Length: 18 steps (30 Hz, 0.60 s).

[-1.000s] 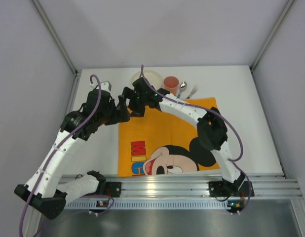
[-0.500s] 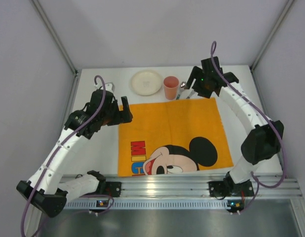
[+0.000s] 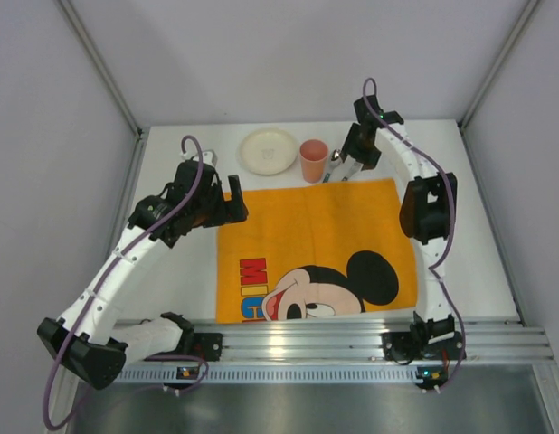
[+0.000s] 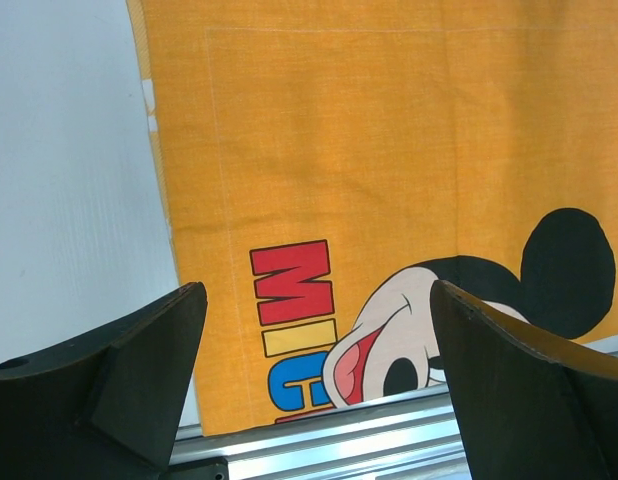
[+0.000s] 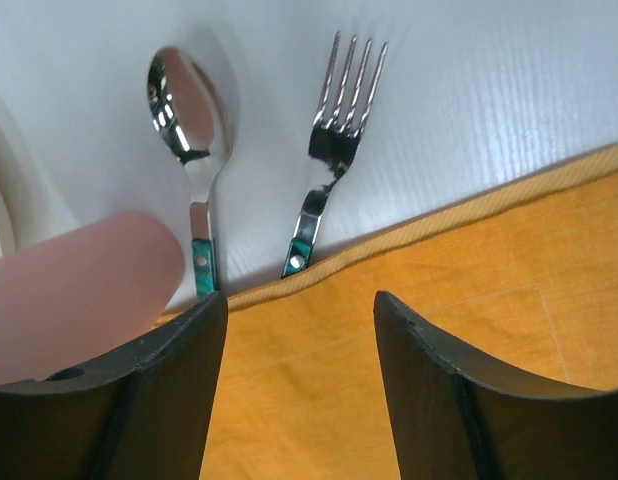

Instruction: Set the dinner table for one person

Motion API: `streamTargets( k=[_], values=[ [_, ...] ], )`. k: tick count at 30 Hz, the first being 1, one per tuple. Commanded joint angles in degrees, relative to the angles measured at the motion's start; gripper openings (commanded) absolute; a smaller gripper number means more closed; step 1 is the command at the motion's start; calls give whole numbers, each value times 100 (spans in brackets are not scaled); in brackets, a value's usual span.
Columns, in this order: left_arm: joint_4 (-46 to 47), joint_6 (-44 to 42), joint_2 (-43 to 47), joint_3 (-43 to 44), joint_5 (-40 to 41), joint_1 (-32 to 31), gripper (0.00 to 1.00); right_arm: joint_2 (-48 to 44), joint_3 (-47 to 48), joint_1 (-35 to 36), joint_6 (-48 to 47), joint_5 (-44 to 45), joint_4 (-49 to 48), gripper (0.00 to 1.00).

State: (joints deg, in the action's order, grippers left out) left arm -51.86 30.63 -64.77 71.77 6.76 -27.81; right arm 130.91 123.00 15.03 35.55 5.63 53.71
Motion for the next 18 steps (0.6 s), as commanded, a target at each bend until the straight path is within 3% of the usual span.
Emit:
streamTargets(
  k=[1, 18],
  values=[
    [185, 118, 44, 39, -35, -5, 99, 188, 619, -184, -66, 184, 262, 61],
    [-219, 417, 87, -31, 255, -5, 99, 1270, 1033, -123, -83, -132, -107, 60]
  ],
)
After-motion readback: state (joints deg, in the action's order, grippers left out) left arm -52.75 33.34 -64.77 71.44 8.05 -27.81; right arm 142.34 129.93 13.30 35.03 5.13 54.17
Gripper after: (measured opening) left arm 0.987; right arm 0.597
